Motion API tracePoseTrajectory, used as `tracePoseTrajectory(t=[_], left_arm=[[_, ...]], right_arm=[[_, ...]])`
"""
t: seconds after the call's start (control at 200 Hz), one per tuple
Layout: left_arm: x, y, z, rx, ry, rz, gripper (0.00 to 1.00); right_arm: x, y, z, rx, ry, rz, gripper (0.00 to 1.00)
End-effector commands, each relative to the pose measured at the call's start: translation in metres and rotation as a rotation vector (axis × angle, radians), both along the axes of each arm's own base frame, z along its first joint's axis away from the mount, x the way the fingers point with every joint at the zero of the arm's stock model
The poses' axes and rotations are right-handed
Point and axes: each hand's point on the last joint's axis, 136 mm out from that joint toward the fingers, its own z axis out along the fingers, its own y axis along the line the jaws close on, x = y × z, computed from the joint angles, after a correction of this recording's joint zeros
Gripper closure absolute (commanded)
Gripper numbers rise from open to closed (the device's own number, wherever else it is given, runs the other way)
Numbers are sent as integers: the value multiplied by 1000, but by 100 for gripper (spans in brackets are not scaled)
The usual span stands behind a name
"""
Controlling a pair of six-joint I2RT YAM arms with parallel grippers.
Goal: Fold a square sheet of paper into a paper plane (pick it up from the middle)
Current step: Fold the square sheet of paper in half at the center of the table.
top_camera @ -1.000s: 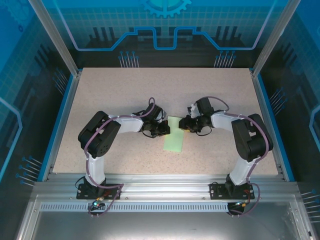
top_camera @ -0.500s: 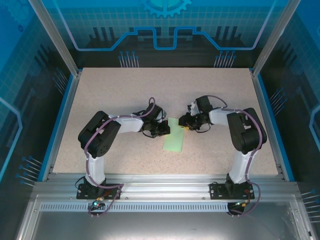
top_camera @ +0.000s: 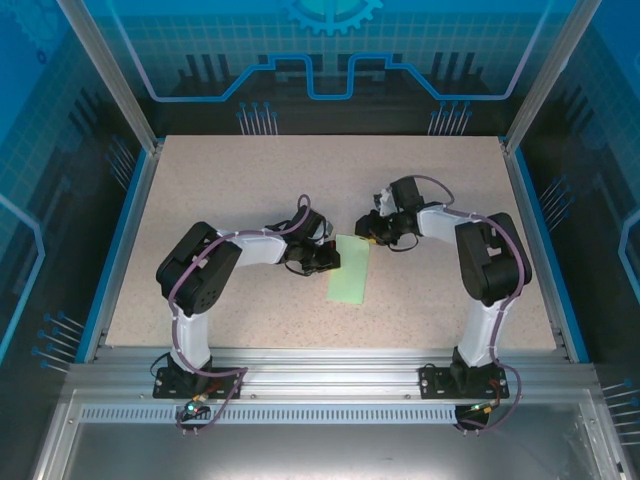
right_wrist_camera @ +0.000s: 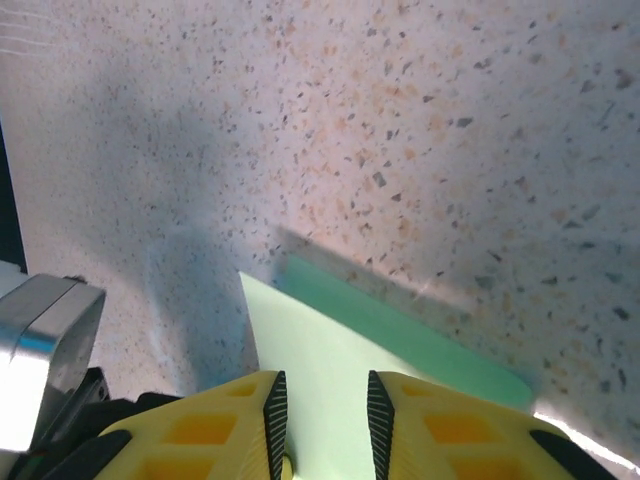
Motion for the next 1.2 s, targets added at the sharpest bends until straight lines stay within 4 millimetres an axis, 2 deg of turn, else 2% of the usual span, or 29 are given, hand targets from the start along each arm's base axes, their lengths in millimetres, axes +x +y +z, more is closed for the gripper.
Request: tracePoseTrajectory(t=[0.0, 0.185, 0.4, 0.495, 0.77, 0.935, 1.045, 1.195], left_arm=[[-21, 10, -14, 70, 72, -34, 100], [-22, 10, -13, 71, 71, -37, 100], [-22, 11, -13, 73, 70, -38, 100], [-22, 11, -13, 72, 70, -37, 100], [-21, 10, -14, 66, 69, -32, 100], [-20, 8, -12, 62, 68, -35, 100], [-19, 8, -11, 62, 66, -38, 100], [-20, 8, -11, 63, 69, -35, 100]], right_arm=[[-3, -12, -28, -26, 79, -28, 70], [-4, -24, -48, -31, 110, -60, 70], [8, -22, -8, -3, 36, -47, 70], [10, -21, -5, -6, 41, -37, 70], [3, -26, -43, -90, 136, -48, 70], [2, -28, -47, -119, 158, -51, 70], [3, -25, -32, -75, 136, -47, 70], [1, -24, 13, -56, 39, -34, 69]])
